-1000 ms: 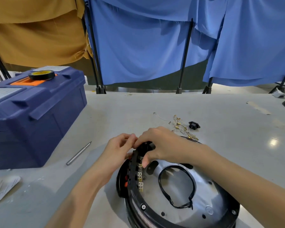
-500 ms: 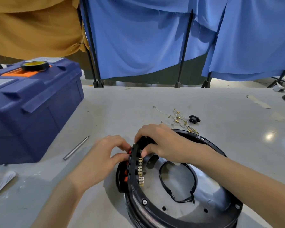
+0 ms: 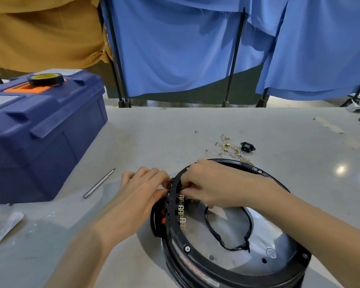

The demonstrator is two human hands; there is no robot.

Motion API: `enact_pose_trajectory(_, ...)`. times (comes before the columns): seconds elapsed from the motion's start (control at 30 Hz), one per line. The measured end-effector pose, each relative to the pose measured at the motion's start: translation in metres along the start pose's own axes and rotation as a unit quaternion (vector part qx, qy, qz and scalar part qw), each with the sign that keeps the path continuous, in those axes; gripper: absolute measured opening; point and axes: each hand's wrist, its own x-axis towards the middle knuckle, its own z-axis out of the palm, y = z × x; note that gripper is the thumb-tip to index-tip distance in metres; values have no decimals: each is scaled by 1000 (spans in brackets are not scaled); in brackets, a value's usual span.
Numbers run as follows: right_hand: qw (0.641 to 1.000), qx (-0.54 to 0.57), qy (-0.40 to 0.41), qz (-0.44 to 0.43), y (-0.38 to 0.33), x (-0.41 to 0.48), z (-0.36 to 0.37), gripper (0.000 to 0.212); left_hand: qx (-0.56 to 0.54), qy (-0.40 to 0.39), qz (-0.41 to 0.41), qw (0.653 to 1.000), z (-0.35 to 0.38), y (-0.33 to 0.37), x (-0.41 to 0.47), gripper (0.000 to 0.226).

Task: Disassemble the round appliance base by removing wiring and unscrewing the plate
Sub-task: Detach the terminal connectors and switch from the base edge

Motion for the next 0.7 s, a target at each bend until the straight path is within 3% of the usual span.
enact_pose_trajectory(0.23,989,149,26,4,7,-5,14,29,-50,6,-19,999,7,0,-2,15)
enact_pose_trajectory(0.53,982,111,141,66,-1,8,36,26,-38,36,-7,999,16,-2,-1,18)
enact_pose_trajectory(0.7,967,197,115,112,4,9,34,19,-49,34,-18,998,17,0,0,20)
